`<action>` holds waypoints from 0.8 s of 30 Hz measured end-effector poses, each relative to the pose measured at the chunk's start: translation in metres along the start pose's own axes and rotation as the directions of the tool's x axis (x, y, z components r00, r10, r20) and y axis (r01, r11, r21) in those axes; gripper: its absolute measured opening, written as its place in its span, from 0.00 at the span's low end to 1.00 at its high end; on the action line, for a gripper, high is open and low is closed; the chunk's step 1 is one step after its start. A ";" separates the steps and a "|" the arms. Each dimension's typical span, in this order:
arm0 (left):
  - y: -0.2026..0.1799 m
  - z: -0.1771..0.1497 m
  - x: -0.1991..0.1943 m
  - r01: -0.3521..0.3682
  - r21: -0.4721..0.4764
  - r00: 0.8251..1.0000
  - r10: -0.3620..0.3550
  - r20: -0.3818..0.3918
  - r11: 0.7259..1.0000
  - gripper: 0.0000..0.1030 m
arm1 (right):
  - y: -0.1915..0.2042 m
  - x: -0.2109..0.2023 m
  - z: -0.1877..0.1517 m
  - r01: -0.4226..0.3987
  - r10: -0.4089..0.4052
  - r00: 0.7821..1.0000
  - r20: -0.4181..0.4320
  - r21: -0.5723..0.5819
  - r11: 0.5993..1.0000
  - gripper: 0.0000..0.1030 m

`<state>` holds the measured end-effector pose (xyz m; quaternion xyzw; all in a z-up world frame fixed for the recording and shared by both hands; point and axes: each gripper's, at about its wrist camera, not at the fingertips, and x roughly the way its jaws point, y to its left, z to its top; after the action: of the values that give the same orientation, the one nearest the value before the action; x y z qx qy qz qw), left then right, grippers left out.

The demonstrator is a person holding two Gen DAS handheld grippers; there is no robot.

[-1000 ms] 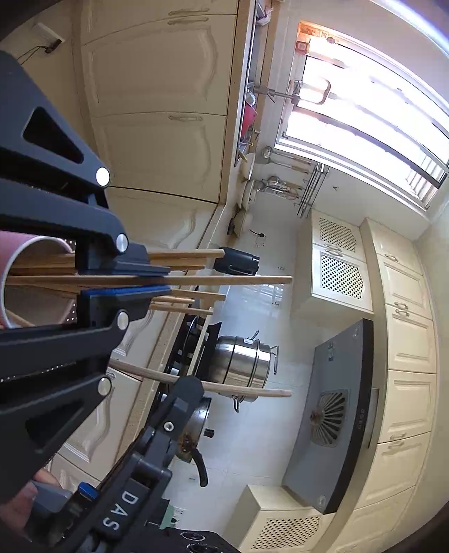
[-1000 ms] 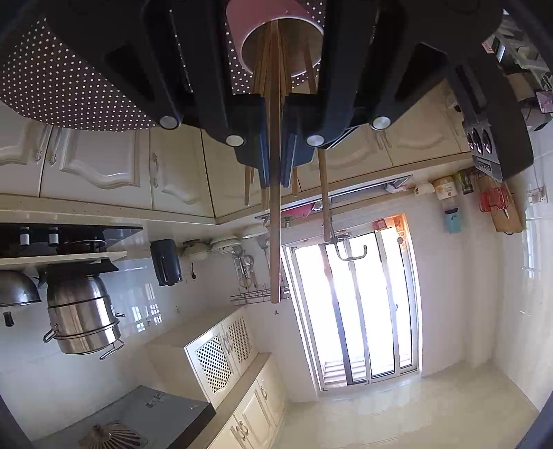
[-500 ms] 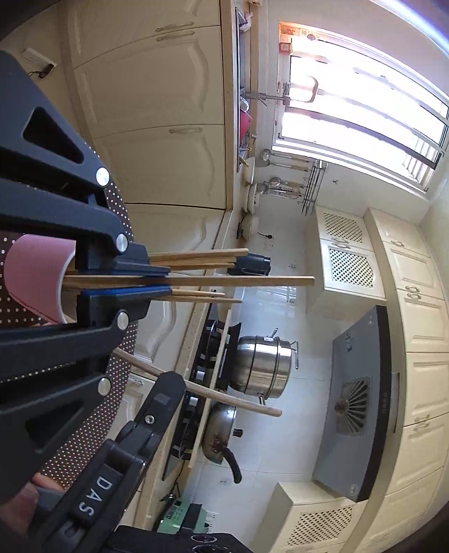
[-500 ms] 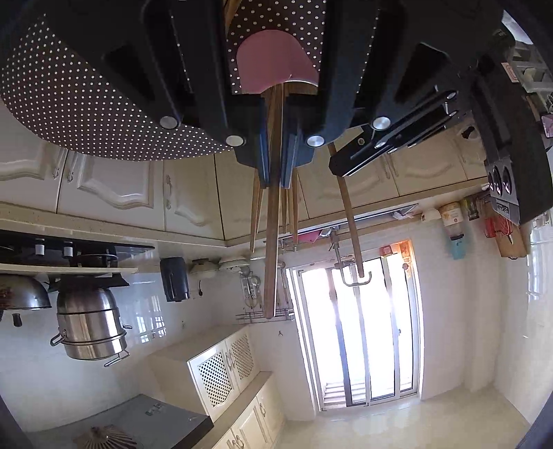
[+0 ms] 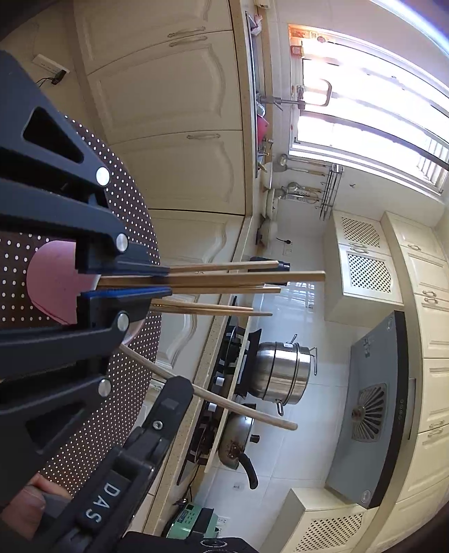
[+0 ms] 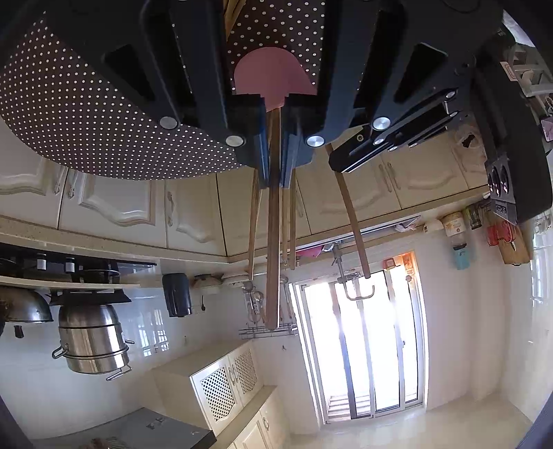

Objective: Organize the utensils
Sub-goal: 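Open the right gripper to release the chopstick into the cup, then move the right gripper back to the chopstick pile and grasp one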

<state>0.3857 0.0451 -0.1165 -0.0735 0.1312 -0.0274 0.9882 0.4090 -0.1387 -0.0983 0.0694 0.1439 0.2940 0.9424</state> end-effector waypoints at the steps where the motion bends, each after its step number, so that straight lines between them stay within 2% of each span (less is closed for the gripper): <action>1: 0.000 0.001 -0.001 -0.001 0.001 1.000 0.001 -0.001 1.000 0.10 | 0.000 0.000 0.000 0.000 0.000 1.000 -0.003 0.002 1.000 0.07; 2: 0.001 0.001 -0.003 -0.001 0.001 1.000 0.001 -0.002 1.000 0.14 | 0.001 -0.001 0.001 -0.001 0.001 1.000 -0.004 0.004 1.000 0.07; 3: 0.000 0.002 -0.004 -0.004 0.000 1.000 0.004 -0.001 1.000 0.25 | 0.002 -0.002 0.001 0.001 -0.001 1.000 -0.004 0.003 1.000 0.07; 4: 0.001 0.003 -0.007 -0.009 -0.001 1.000 0.009 0.007 1.000 0.30 | 0.002 -0.003 0.002 0.003 -0.003 1.000 -0.005 0.003 1.000 0.07; 14: 0.000 0.013 -0.031 -0.031 0.006 0.999 0.031 0.028 1.000 0.36 | 0.011 -0.024 0.009 0.025 -0.025 1.000 0.010 0.006 1.000 0.08; 20: -0.011 0.019 -0.050 -0.039 0.037 0.998 0.037 0.045 0.999 0.40 | 0.014 -0.041 0.014 0.039 -0.039 0.999 0.021 0.011 0.999 0.19; 24: -0.019 0.021 -0.063 -0.048 0.063 0.998 0.045 0.050 0.997 0.47 | 0.018 -0.056 0.017 0.048 -0.048 0.998 0.032 0.003 0.999 0.31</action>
<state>0.3297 0.0334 -0.0775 -0.0391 0.1077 -0.0069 0.9934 0.3609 -0.1566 -0.0658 0.0715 0.1307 0.2700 0.9513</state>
